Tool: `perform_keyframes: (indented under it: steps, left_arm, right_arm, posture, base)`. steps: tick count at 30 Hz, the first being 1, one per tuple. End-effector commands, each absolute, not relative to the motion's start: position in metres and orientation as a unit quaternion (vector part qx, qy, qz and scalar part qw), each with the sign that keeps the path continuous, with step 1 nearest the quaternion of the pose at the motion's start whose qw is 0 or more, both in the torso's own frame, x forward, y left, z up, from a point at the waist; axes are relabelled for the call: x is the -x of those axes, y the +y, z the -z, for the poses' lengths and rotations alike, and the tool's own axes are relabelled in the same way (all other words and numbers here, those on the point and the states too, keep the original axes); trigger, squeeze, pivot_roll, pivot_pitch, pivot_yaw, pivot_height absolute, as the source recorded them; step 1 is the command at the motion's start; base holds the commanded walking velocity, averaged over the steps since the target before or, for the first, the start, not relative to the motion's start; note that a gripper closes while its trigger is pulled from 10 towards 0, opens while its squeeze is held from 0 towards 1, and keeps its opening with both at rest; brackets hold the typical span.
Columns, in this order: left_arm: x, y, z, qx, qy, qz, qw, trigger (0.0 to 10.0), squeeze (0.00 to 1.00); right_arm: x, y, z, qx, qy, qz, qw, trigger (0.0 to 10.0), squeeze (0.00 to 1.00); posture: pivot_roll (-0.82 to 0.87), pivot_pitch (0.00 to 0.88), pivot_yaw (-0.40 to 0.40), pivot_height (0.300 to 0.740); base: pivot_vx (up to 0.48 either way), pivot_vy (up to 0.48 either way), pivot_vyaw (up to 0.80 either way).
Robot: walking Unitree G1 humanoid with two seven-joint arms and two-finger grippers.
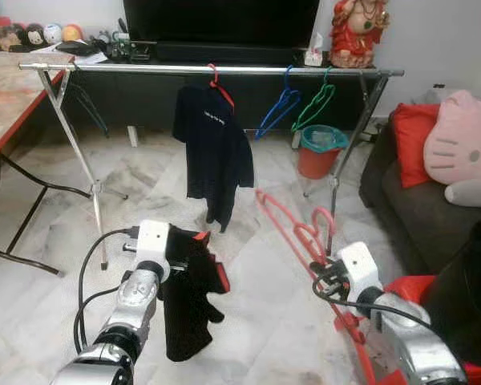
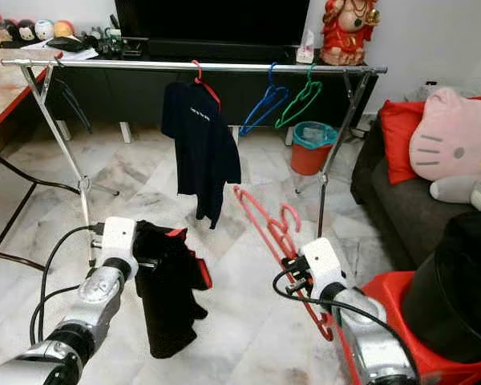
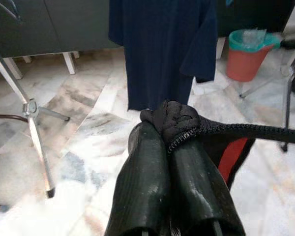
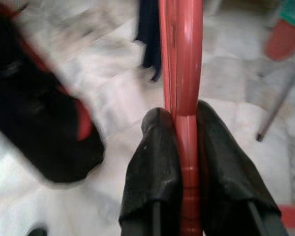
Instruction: Hang hanger
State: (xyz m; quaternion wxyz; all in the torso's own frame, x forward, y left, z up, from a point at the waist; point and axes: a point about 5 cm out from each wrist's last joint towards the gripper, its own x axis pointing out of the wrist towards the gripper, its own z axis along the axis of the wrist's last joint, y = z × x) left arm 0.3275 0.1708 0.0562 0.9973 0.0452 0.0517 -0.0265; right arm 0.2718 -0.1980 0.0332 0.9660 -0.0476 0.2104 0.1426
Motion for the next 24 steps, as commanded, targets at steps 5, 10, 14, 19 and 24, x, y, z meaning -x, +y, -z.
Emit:
perform_keyframes:
  steps: [5,10,14,19,24]
  left_arm:
    - [-0.328,0.168,-0.075,-0.003,-0.019,0.025,1.000,10.0,0.00]
    - [-0.321,0.167,-0.081,-0.002,-0.054,0.016,0.998,10.0,0.00]
    - [-0.318,0.176,-0.085,0.014,-0.064,-0.006,0.998,10.0,0.00]
    - [-0.316,0.180,-0.090,0.013,-0.071,-0.005,0.997,10.0,0.00]
    - [-0.316,0.180,-0.097,0.015,-0.078,-0.011,0.997,10.0,0.00]
  right_arm:
    - [-0.262,-0.212,-0.001,-0.002,0.225,-0.003,0.974,10.0,0.00]
    - [-0.234,-0.225,0.036,-0.062,0.293,0.118,0.947,10.0,0.00]
    - [-0.217,-0.228,0.049,-0.069,0.317,0.140,0.936,10.0,0.00]
    - [-0.199,-0.228,0.063,-0.066,0.356,0.155,0.919,10.0,0.00]
    - [-0.187,-0.226,0.072,-0.056,0.383,0.166,0.907,10.0,0.00]
  posture:
    - [-0.14,0.000,-0.017,0.740]
    - [-0.13,0.000,-0.018,0.740]
    - [-0.12,0.000,-0.022,0.740]
    - [-0.12,0.000,-0.019,0.740]
    - [-0.11,0.000,-0.010,0.740]
  base:
    - [0.000,0.000,0.00]
    - [0.000,0.000,0.00]
    - [0.000,0.000,0.00]
    - [0.000,0.000,0.00]
    - [0.000,0.000,0.00]
